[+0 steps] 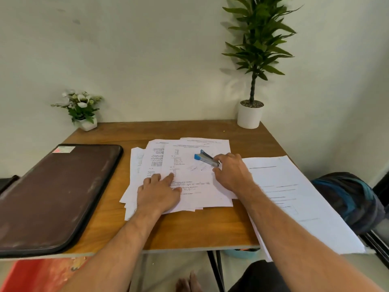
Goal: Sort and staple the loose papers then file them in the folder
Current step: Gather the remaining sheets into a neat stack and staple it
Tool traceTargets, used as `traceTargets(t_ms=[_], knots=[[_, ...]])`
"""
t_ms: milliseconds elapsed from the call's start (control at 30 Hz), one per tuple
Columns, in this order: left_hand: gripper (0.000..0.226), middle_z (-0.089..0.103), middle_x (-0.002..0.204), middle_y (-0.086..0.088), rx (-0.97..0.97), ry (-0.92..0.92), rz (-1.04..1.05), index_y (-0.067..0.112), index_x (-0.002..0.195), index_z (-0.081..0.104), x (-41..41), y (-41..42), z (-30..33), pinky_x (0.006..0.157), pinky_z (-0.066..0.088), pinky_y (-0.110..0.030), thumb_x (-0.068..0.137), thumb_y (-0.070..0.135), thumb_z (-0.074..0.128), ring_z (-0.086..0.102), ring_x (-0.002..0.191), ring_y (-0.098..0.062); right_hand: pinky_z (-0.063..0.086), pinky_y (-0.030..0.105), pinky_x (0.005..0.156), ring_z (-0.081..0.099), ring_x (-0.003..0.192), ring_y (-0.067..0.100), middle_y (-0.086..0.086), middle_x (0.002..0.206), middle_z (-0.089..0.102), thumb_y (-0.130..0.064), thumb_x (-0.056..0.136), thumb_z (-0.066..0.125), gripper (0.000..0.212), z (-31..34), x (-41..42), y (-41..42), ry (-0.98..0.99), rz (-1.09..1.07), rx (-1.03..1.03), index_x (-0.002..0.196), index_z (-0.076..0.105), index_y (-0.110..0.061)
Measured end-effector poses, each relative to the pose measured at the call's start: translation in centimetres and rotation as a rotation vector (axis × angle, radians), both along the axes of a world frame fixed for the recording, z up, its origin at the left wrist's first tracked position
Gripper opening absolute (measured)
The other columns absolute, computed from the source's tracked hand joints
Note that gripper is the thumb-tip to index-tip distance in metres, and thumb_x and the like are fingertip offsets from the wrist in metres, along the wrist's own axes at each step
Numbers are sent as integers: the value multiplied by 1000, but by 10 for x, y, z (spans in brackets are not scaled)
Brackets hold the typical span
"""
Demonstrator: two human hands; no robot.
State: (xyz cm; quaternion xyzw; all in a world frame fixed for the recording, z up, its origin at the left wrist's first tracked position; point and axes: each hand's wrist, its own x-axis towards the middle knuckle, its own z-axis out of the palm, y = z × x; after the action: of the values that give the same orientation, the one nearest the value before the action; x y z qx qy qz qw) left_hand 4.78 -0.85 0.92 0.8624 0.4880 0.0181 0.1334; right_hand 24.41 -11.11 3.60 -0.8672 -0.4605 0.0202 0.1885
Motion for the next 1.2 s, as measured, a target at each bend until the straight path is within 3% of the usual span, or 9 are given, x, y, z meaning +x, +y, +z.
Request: traceTargets(t_ms=[133, 233, 400, 600, 733, 900, 1067, 1133, 1200], knots=[[60, 51, 141, -1, 168, -23, 76, 36, 137, 52, -9, 10, 4, 109, 38, -45, 93, 74, 39, 43, 132, -25, 44, 41, 101, 43, 127, 23, 3, 139, 57, -35, 100, 55, 49, 10, 2, 26, -9, -18, -12, 147, 45, -24], [67, 59, 126, -5, 148, -76, 149, 23, 123, 62, 2, 35, 11, 98, 49, -43, 89, 78, 43, 51, 119, -25, 43, 41, 96, 44, 123, 25, 6, 132, 62, -43, 101, 52, 51, 10, 2, 45, -45, -15, -32, 145, 47, -19], [83, 59, 138, -9, -25, -337, 306, 17, 142, 48, 8, 65, 7, 97, 50, -46, 84, 76, 59, 58, 124, -31, 40, 40, 91, 47, 114, 25, 6, 117, 65, -48, 100, 49, 40, 3, 2, 61, -78, 27, -136, 124, 59, -17], [87, 60, 137, -2, 146, -358, 296, 24, 142, 53, 2, 71, -20, 96, 53, -45, 80, 85, 52, 59, 121, -25, 38, 38, 86, 41, 94, 19, -2, 88, 54, -38, 99, 47, 31, -4, 11, 75, -150, 58, -112, 108, 70, -21], [109, 48, 149, -2, 243, -196, 217, 21, 150, 44, 11, 67, -18, 110, 36, -47, 72, 97, 38, 40, 136, -26, 36, 36, 83, 38, 93, 18, 2, 98, 62, -33, 96, 50, 27, -1, 35, 79, -125, -94, 11, 112, 70, -24], [114, 30, 164, -3, 167, -209, 173, 21, 157, 34, 9, 71, -20, 125, 16, -44, 72, 97, 38, 19, 153, -26, 40, 41, 92, 48, 106, 24, 4, 103, 59, -31, 98, 51, 26, 1, 76, 74, -132, -314, 2, 111, 67, -17], [105, 30, 163, -1, 119, -260, 160, 25, 157, 33, 6, 73, -23, 126, 16, -44, 76, 92, 45, 19, 153, -24, 42, 44, 93, 47, 100, 24, 3, 94, 57, -28, 97, 54, 18, -12, 96, 67, -50, -428, -73, 102, 66, -15], [102, 37, 158, 0, 116, -303, 164, 24, 153, 37, 6, 74, -23, 125, 21, -44, 75, 89, 51, 25, 151, -23, 41, 45, 94, 49, 105, 27, 6, 102, 60, -27, 96, 54, 19, -12, 94, 70, -32, -445, -83, 103, 66, -13], [94, 43, 152, 2, 117, -347, 158, 23, 148, 43, 5, 74, -23, 123, 27, -44, 77, 84, 57, 31, 146, -22, 41, 47, 97, 47, 115, 32, 12, 119, 57, -24, 95, 56, 25, -8, 85, 76, -74, -428, -22, 116, 65, -13]])
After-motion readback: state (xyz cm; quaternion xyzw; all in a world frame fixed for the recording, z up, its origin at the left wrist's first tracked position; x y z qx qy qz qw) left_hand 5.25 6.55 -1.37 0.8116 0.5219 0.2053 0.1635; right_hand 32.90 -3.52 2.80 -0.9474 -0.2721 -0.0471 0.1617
